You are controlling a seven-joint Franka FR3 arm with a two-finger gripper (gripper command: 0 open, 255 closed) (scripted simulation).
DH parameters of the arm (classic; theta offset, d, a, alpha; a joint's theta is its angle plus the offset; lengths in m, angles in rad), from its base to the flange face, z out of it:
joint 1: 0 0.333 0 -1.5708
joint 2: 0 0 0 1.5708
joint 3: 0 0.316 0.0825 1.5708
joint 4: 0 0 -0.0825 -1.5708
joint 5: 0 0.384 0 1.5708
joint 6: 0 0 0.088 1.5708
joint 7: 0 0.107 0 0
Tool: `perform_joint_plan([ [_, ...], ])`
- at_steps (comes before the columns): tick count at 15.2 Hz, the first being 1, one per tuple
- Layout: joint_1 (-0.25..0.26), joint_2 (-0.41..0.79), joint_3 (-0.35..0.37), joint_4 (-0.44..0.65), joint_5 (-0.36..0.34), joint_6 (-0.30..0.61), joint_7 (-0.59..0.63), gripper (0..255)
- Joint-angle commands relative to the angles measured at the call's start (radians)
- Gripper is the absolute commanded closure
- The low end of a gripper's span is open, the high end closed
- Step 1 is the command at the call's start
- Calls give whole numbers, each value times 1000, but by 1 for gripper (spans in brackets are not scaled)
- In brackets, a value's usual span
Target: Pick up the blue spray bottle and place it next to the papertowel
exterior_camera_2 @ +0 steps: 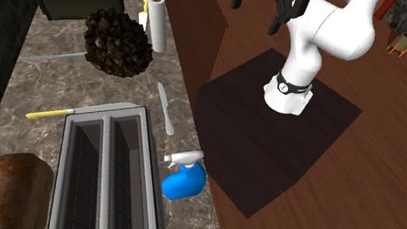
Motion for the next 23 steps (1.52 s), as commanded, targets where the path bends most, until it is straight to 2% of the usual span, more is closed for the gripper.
perform_joint_plan([
  [1,0,0,0,0,0,0,0,0],
  [7,0,203,80,49,36,112,161,0],
  [14,-7,472,154,173,45,208,342,0],
  [21,-2,756,194,364,19,252,510,0],
  [23,-1,761,193,343,18,278,511,0],
])
